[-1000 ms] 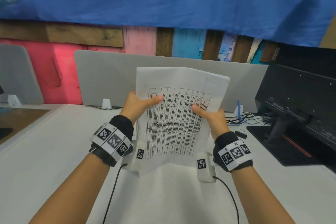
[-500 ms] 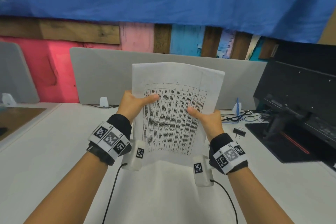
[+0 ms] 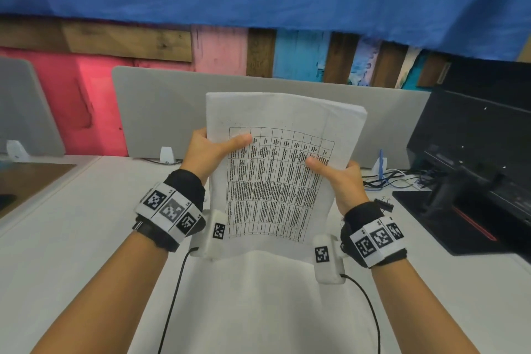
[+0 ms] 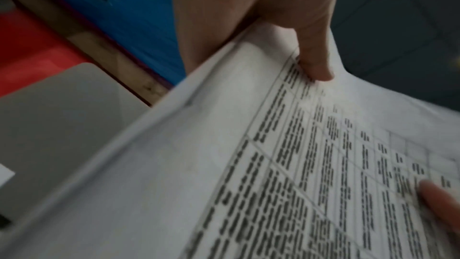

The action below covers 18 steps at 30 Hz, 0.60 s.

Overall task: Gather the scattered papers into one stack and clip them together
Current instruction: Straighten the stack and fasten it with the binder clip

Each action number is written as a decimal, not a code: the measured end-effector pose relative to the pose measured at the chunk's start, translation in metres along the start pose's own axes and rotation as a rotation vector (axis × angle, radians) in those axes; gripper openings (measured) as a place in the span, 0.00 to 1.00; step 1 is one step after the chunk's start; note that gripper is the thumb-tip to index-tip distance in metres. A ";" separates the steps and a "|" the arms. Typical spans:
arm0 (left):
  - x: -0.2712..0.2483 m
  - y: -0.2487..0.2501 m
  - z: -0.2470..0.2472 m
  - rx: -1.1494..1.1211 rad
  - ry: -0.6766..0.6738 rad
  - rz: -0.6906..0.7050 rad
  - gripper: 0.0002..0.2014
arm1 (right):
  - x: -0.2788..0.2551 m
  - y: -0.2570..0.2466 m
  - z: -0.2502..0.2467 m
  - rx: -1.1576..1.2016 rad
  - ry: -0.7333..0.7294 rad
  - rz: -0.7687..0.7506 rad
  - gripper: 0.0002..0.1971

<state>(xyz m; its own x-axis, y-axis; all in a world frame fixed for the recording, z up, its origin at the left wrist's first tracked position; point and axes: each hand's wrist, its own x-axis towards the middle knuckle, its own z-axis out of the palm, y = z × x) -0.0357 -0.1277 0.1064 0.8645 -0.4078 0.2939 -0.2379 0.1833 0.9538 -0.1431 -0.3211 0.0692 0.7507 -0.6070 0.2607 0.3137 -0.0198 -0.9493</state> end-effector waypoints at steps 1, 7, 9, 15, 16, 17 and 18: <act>0.001 0.000 0.001 -0.012 0.004 -0.003 0.09 | -0.001 0.000 0.002 0.002 -0.005 -0.002 0.38; 0.001 -0.001 0.003 -0.032 -0.020 -0.037 0.12 | -0.004 -0.003 0.007 -0.023 0.023 0.003 0.17; 0.001 -0.001 0.003 -0.017 -0.019 -0.038 0.14 | -0.004 -0.004 0.007 -0.040 0.032 0.017 0.13; 0.000 -0.001 0.004 -0.007 0.022 -0.017 0.12 | -0.005 0.003 -0.005 -0.171 -0.074 0.050 0.11; 0.000 -0.001 0.004 -0.006 0.019 -0.013 0.13 | -0.005 0.007 -0.014 -0.247 -0.145 0.090 0.11; -0.001 -0.002 0.003 -0.002 0.014 -0.008 0.13 | -0.005 0.011 -0.025 -0.347 -0.236 0.145 0.13; -0.002 -0.001 0.003 -0.001 0.000 0.001 0.11 | -0.003 0.017 -0.038 -0.462 -0.343 0.222 0.16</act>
<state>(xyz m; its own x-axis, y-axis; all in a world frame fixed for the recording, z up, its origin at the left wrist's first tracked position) -0.0380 -0.1296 0.1049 0.8645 -0.4072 0.2947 -0.2383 0.1841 0.9536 -0.1622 -0.3494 0.0458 0.9377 -0.3471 0.0170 -0.0979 -0.3107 -0.9454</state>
